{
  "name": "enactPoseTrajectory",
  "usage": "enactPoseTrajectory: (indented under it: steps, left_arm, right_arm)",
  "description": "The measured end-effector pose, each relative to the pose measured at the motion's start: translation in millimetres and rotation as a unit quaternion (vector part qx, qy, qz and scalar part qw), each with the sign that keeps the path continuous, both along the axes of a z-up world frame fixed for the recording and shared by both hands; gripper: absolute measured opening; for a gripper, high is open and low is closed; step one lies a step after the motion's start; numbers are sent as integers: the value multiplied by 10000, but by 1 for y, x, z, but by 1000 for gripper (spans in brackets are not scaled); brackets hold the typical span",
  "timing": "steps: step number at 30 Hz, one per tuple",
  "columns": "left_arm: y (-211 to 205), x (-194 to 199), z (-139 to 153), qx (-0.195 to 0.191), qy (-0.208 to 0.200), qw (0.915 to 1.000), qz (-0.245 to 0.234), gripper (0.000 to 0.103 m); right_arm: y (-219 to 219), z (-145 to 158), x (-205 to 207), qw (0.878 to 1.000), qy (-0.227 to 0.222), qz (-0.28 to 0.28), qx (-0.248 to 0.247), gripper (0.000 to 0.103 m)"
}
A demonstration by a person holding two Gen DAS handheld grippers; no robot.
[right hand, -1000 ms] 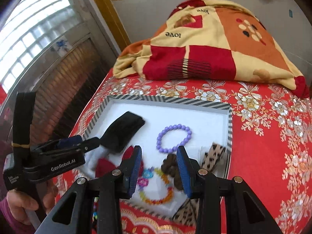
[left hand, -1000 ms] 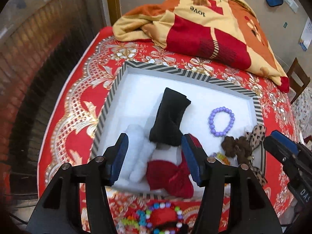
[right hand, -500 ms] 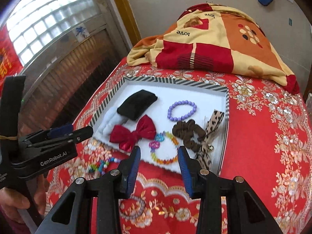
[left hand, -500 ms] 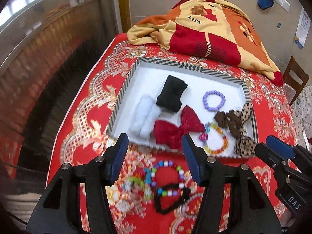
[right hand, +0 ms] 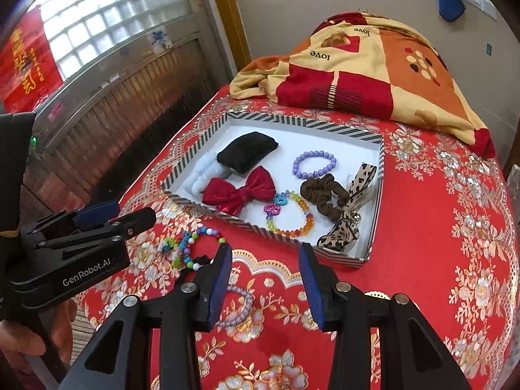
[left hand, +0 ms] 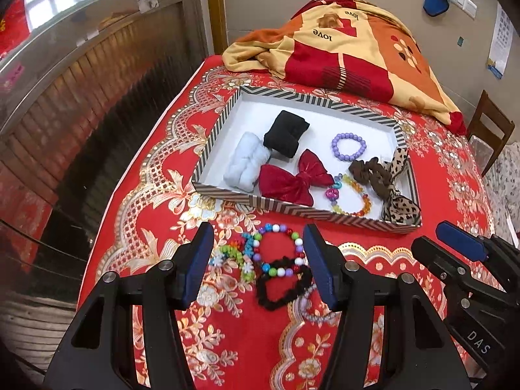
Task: Organize jewelry
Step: 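Move the left tool to the green-blue beaded charm while the right moves to the multicolour bead bracelet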
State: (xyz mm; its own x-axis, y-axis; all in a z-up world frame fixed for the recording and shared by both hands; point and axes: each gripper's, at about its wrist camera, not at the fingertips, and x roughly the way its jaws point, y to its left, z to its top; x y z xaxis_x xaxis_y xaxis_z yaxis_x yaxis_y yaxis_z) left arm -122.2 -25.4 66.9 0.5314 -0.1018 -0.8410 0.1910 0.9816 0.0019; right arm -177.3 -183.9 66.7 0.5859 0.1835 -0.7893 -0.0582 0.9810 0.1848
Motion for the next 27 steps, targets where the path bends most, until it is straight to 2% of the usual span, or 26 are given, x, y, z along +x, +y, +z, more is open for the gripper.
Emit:
enactPoseTrajectory:
  steps: [8,12,27]
  left_arm:
    - [-1,-18,6,-20,-88,10000,-19,57]
    - [-3,-25,7,-14,-118,9999,-60,57]
    - [3,-27,3,-5,-63,10000,-23,57]
  right_arm:
    - [-1,6,-17,10000,-57,-19,-38,43]
    - [-3,6,-22,10000,-54,-45,-47,50]
    - [5,-1,-20,9999,100,48,-99,51]
